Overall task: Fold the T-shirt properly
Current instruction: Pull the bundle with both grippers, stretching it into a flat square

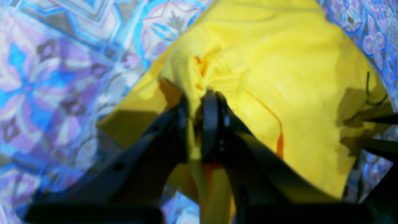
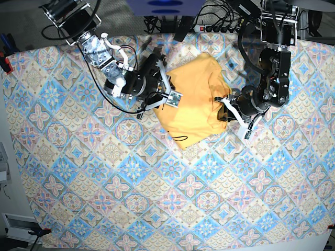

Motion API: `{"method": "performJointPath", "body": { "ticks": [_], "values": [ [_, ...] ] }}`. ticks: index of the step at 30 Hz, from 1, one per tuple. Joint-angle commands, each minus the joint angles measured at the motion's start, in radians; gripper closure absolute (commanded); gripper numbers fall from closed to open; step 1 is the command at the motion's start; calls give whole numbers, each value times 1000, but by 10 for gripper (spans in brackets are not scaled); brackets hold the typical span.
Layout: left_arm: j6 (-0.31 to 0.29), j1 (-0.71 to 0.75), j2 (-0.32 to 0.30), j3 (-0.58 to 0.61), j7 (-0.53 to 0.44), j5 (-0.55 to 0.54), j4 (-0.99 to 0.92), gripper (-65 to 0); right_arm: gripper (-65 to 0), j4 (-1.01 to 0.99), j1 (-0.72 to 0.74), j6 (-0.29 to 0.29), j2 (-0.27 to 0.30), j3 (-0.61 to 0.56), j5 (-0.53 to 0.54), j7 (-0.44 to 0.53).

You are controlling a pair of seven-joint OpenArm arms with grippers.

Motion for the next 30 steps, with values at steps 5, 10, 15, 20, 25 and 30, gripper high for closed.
{"method": "performJointPath", "body": {
  "ticks": [5,10,15,20,25,30],
  "values": [
    [0,23,-31,-3,-7,-5,15,-45,-127,-29,14,-5,-48,32,7,116],
    [0,28,-31,-4,-4,84,13,-45,-127,-82,12,-5,-103,135,7,122],
    [0,50,-26,-6,-8,167,15,-46,-127,-161,52,-5,-114,164,7,110],
    [0,54,-31,-6,-5,169,15,-46,-127,-314,65,-5,-114,163,6,96],
    [1,56,-31,-7,-4,169,15,-46,-126,-368,65,-7,-114,166,6,91],
    [1,106,-31,-125,-2,169,16,-46,-127,-400,69,-84,-108,174,6,97]
  ]
}}
